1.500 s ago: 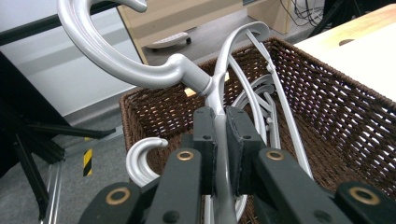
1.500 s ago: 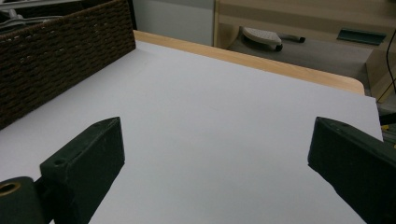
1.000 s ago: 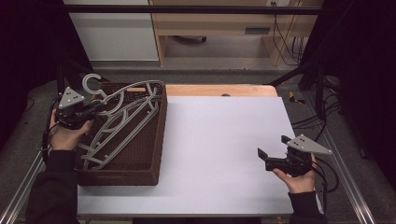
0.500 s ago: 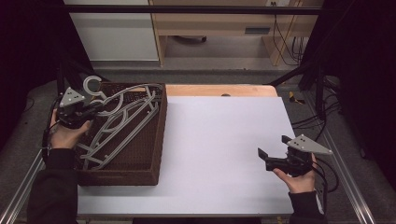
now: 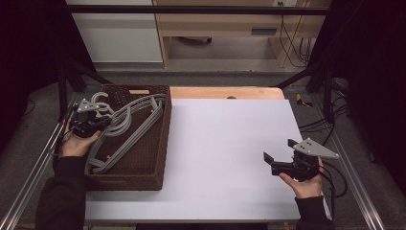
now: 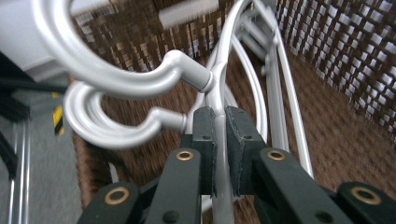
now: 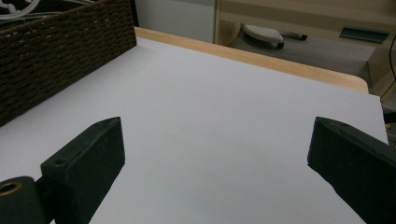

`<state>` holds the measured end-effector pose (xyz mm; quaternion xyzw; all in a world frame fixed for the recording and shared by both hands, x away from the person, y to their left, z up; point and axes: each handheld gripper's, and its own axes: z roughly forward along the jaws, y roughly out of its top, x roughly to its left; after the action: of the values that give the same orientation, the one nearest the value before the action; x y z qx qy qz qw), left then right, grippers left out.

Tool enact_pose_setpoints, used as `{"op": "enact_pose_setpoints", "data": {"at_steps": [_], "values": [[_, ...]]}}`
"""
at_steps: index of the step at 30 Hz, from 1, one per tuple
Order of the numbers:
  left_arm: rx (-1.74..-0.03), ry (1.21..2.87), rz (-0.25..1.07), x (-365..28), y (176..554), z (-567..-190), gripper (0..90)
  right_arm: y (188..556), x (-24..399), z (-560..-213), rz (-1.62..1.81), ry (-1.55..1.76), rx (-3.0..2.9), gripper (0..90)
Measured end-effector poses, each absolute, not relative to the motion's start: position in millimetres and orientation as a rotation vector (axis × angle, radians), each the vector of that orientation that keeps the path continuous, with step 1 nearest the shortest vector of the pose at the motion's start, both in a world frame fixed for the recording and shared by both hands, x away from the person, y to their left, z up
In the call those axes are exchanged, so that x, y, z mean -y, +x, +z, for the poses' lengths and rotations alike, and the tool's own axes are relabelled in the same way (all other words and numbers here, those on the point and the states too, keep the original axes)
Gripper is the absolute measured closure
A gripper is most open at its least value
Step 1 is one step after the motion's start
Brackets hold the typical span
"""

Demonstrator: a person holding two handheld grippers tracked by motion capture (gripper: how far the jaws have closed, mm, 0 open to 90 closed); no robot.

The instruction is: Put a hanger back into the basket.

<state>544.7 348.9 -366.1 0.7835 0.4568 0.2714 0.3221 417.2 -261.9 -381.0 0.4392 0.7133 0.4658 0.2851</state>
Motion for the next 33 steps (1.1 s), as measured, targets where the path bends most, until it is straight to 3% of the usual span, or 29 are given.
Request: {"op": "enact_pose_setpoints", "data": {"at_steps": [1, 6, 13, 21, 33], "values": [[-1.22, 2.047, 0.696, -350.0, 545.4, -366.4, 81.8, 417.1, 262.2, -380.8, 1.246, 1.174, -1.907, 4.4], [-1.262, 2.038, 0.722, -347.8, 542.0, -363.7, 57.0, 415.8, 264.4, -379.3, 1.252, 1.171, -1.898, 4.4], [-1.201, 1.839, 0.747, -337.0, 514.4, -339.8, 40.4, 414.5, 266.0, -377.8, 1.264, 1.176, -1.885, 4.5], [-1.14, 1.686, 0.716, -316.0, 477.9, -330.5, 27.9, 411.5, 271.1, -374.5, 1.284, 1.18, -1.86, 4.4], [-1.083, 1.659, 0.704, -283.8, 435.1, -350.3, 17.9, 410.7, 272.2, -373.9, 1.299, 1.185, -1.851, 4.0]]}}
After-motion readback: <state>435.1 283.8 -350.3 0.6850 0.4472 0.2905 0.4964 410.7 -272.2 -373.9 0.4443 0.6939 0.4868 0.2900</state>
